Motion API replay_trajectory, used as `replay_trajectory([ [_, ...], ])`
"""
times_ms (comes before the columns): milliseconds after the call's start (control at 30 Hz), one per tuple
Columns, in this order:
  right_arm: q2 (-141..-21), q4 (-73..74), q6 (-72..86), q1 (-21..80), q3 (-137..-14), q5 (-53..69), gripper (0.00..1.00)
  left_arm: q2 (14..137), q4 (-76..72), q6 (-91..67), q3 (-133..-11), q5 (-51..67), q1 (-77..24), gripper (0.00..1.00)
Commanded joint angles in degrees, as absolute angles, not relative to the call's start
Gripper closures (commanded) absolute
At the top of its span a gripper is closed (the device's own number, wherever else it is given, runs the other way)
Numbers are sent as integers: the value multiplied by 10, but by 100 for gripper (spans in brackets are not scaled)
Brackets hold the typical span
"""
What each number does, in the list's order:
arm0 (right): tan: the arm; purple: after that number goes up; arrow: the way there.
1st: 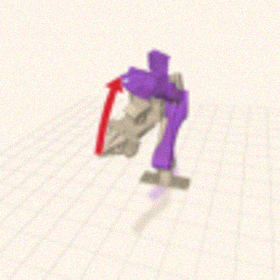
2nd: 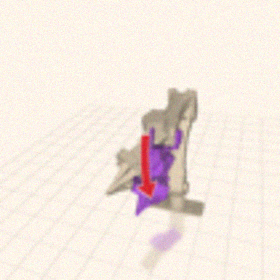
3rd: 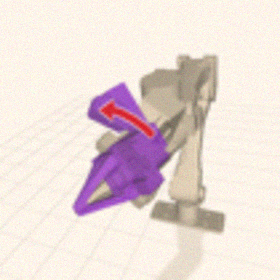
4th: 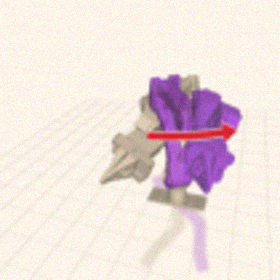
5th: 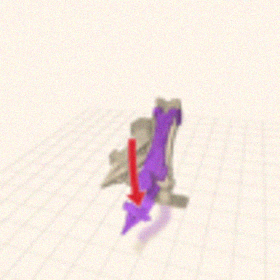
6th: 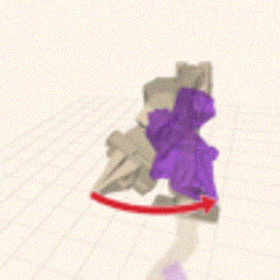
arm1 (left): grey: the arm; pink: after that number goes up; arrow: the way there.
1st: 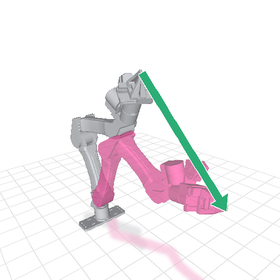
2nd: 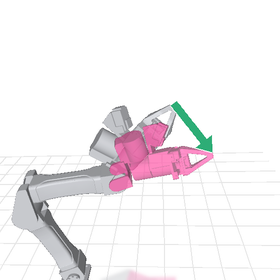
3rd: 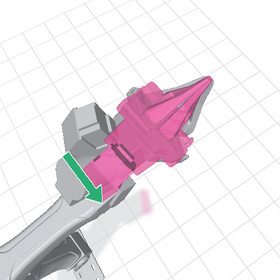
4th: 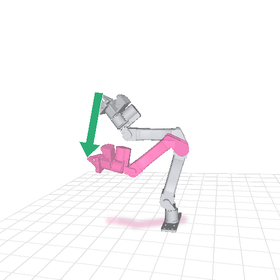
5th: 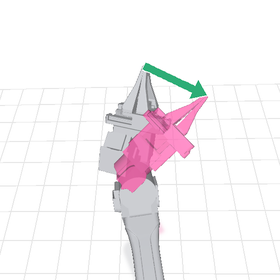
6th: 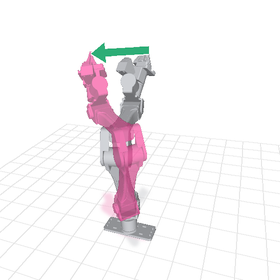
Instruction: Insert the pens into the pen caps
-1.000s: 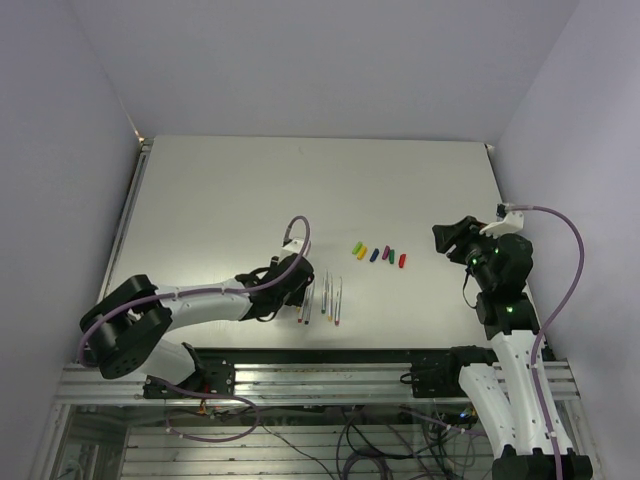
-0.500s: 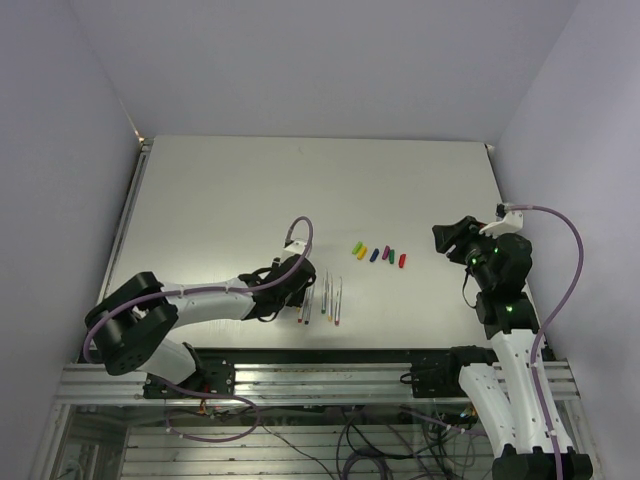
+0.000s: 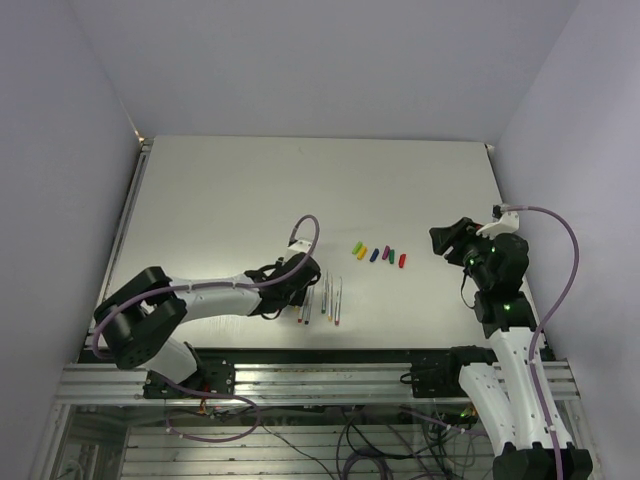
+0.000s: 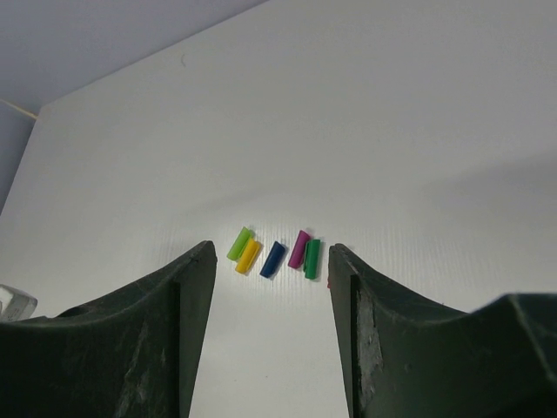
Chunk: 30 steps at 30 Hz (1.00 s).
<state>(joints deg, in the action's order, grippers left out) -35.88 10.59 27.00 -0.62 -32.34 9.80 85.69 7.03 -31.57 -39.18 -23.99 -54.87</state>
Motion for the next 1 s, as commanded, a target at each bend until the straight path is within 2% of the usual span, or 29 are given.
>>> replay_trajectory([
  [0, -366, 93, 273, -4, -318, 109, 45, 868, 104, -322, -415, -248, -553, 53],
  [433, -371, 98, 269, -3, -323, 113, 45, 919, 144, -335, -427, -235, -553, 55],
  [567, -377, 97, 271, -3, -325, 117, 44, 942, 174, -346, -446, -241, -553, 65],
  [667, -382, 98, 272, -3, -329, 119, 43, 952, 194, -353, -452, -239, -553, 66],
  [967, -392, 108, 263, -3, -345, 120, 42, 940, 241, -368, -449, -203, -553, 62],
])
